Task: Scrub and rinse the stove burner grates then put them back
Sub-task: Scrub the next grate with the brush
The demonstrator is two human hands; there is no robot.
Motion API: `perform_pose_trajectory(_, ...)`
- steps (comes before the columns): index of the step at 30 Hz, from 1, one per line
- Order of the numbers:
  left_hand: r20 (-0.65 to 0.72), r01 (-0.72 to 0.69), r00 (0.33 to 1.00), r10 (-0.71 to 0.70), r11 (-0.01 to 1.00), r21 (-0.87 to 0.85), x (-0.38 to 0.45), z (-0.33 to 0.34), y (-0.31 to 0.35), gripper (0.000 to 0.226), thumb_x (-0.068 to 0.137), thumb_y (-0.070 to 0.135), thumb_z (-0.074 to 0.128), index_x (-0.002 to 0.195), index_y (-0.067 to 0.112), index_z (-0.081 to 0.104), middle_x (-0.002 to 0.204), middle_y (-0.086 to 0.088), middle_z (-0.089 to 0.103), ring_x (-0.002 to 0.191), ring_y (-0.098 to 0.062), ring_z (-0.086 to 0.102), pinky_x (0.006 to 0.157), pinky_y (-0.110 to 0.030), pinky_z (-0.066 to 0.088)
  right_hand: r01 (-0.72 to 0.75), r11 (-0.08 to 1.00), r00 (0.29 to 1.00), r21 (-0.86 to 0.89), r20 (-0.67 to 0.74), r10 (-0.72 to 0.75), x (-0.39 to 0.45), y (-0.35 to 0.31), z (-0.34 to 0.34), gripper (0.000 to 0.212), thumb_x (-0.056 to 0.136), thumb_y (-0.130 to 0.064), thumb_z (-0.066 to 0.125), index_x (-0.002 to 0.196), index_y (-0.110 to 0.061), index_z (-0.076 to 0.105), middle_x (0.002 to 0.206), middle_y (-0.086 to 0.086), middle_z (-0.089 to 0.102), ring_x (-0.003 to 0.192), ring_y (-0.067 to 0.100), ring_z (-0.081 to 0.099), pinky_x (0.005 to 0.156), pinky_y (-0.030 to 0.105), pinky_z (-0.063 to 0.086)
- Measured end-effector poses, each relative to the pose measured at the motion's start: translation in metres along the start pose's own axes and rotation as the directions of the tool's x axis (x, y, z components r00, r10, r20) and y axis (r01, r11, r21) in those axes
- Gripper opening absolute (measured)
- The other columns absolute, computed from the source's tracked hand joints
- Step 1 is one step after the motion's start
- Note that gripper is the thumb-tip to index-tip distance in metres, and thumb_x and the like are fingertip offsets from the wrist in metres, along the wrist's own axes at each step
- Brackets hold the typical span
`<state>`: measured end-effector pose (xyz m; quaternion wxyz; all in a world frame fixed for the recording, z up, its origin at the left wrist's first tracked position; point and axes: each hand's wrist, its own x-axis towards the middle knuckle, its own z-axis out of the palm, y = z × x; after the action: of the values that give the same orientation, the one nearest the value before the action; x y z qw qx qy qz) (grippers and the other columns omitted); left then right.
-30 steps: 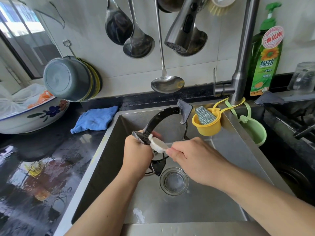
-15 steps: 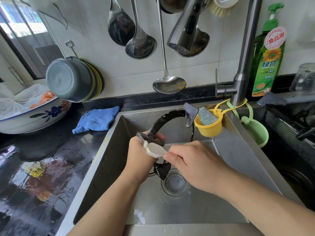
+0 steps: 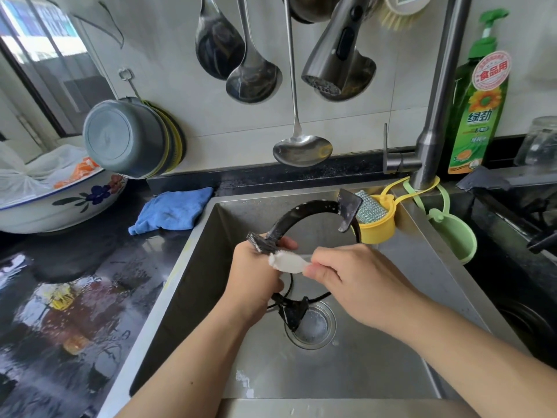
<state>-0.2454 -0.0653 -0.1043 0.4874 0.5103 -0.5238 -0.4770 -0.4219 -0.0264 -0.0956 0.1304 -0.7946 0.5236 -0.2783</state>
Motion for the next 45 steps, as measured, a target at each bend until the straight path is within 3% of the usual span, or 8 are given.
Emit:
perform_pose_trajectory(8,-0.071,-0.06,0.995,0.065,0.995,0.074,0.003,-0.007,0.001,0.024,0.086,-0.008,0.053,0.078,0.004,0.072,0.051,0.001,0.043,0.049,-0.015,0.029,0.047,-0.027,0.025,-0.082,0.979,0.989,0.184,-0.108,0.103,0.002,0.008,-0.004,0.031,0.102,-0.039,0.048,0.078,-0.02,0.055,0.057,-0.008,0.047,0.052,0.01,0.04,0.05,0.028,0.029)
perform_pose_trajectory(12,-0.007,-0.123,0.992,0.125,0.981,0.151,-0.001,0.004,-0.002,0.025,0.085,-0.01,0.054,0.063,0.003,0.057,0.053,0.003,0.038,0.055,-0.013,0.029,0.051,-0.03,0.026,-0.064,0.993,0.996,0.098,-0.059,0.07,0.003,-0.013,0.009,0.031,0.104,-0.038,0.044,0.077,-0.022,0.046,0.065,-0.004,0.049,0.063,0.02,0.05,0.058,0.044,0.04)
perform_pose_trajectory(16,-0.007,-0.082,0.996,0.083,0.992,0.096,-0.004,0.015,-0.004,0.017,0.087,-0.007,0.055,0.071,-0.003,0.061,0.053,0.003,0.039,0.055,-0.014,0.027,0.051,-0.03,0.025,-0.135,0.989,0.982,-0.062,-0.143,0.125,0.007,-0.015,0.008,0.031,0.103,-0.042,0.04,0.077,-0.025,0.04,0.068,-0.006,0.048,0.064,0.023,0.05,0.052,0.041,0.037)
perform_pose_trajectory(20,-0.025,-0.077,0.996,0.082,0.983,0.164,-0.003,0.013,-0.002,0.024,0.088,-0.002,0.059,0.074,0.012,0.073,0.053,0.01,0.055,0.048,-0.009,0.037,0.053,-0.029,0.034,-0.302,0.952,0.938,-0.055,-0.195,0.287,0.009,-0.017,0.0,0.031,0.106,-0.042,0.035,0.081,-0.025,0.043,0.068,-0.007,0.047,0.059,0.012,0.044,0.046,0.03,0.026)
perform_pose_trajectory(24,-0.033,-0.087,0.995,0.097,0.971,0.224,-0.005,0.013,0.0,0.028,0.086,-0.004,0.062,0.072,0.017,0.074,0.052,0.012,0.06,0.044,-0.005,0.041,0.053,-0.024,0.036,-0.467,0.881,0.847,0.074,-0.246,0.47,0.013,0.004,-0.011,0.041,0.106,-0.041,0.032,0.076,-0.019,0.049,0.069,0.0,0.054,0.063,0.016,0.049,0.055,0.037,0.04)
perform_pose_trajectory(29,-0.059,-0.054,0.996,0.065,0.985,0.167,-0.005,0.012,0.0,0.033,0.084,-0.002,0.057,0.057,0.015,0.057,0.048,0.005,0.041,0.051,-0.015,0.029,0.054,-0.034,0.027,-0.235,0.97,0.966,0.062,-0.096,0.24,0.003,-0.022,0.006,0.042,0.104,-0.04,0.043,0.066,-0.022,0.039,0.057,-0.001,0.046,0.055,0.021,0.047,0.051,0.04,0.037)
perform_pose_trajectory(37,-0.011,-0.183,0.981,0.194,0.94,0.288,-0.001,0.007,-0.004,0.017,0.069,0.014,0.052,0.054,0.013,0.045,0.048,0.012,0.037,0.056,-0.011,0.027,0.051,-0.028,0.026,-0.093,0.996,0.991,0.004,-0.1,0.093,0.003,-0.015,0.006,0.039,0.103,-0.044,0.042,0.071,-0.021,0.04,0.057,-0.003,0.044,0.057,0.025,0.047,0.053,0.046,0.04)
perform_pose_trajectory(45,-0.065,-0.105,0.99,0.128,0.956,0.275,-0.001,0.008,-0.003,0.03,0.087,-0.001,0.062,0.072,0.02,0.075,0.063,0.01,0.07,0.057,-0.001,0.056,0.06,-0.024,0.042,-0.431,0.902,0.881,0.017,-0.207,0.425,0.013,-0.003,-0.001,0.041,0.106,-0.042,0.033,0.074,-0.02,0.046,0.068,0.001,0.052,0.063,0.02,0.05,0.051,0.037,0.036)
